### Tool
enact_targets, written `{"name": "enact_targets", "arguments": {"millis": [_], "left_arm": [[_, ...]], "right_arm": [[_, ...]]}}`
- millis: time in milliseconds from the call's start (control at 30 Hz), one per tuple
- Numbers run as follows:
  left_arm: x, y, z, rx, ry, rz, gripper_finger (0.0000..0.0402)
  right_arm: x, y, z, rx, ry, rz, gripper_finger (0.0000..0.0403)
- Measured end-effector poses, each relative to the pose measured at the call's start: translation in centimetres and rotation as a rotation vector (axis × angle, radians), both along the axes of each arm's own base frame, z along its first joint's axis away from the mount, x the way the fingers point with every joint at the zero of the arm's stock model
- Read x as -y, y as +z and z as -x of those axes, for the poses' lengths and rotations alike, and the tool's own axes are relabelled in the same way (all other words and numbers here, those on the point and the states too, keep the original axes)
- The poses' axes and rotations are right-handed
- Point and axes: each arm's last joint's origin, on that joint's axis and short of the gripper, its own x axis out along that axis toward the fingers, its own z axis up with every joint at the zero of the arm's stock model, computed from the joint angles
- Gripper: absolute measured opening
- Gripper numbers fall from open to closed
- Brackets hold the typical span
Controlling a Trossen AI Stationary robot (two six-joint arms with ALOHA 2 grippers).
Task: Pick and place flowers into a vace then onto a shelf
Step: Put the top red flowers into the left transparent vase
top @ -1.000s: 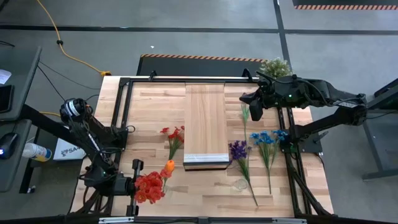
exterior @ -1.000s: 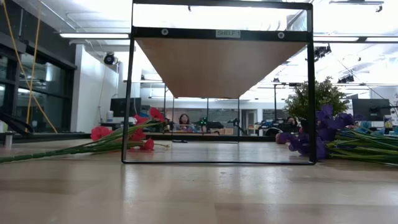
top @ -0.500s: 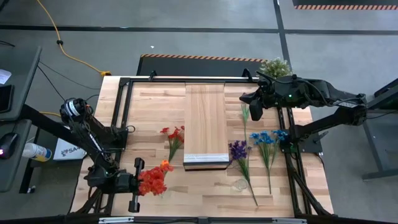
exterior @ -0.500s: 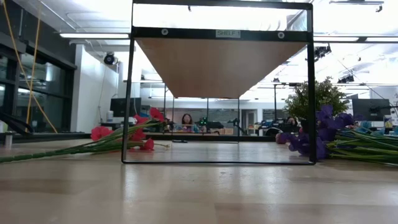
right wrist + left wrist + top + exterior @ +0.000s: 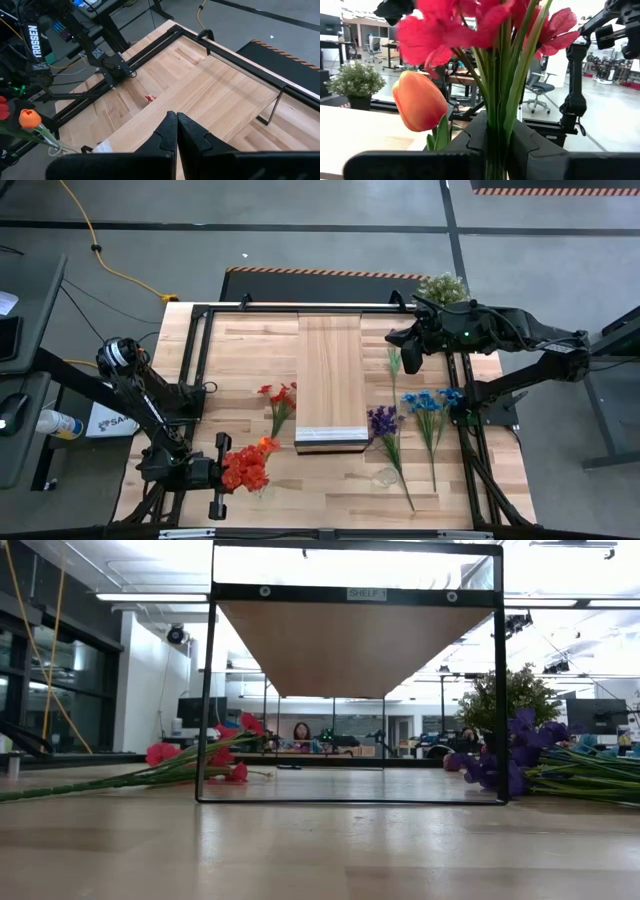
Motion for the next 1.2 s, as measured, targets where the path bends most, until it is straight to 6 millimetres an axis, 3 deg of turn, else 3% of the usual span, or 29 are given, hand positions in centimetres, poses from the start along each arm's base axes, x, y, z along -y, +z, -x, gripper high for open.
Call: {"name": "enact_targets", "arguments": {"millis": [500,1200], "left_arm": [[0.02,-0.09,-0.01,-0.004,-0.001,0.004,0.0072],[-0.11,-0.31,-0.01,-0.030,0.059,0.014,0.0106]], "right_arm": [[0.00,0.00,0.00,-0.002,0.003,0.005,0.0000],[0.00,0.00,0.00,-0.002,0.004,0.007,0.0000]]}}
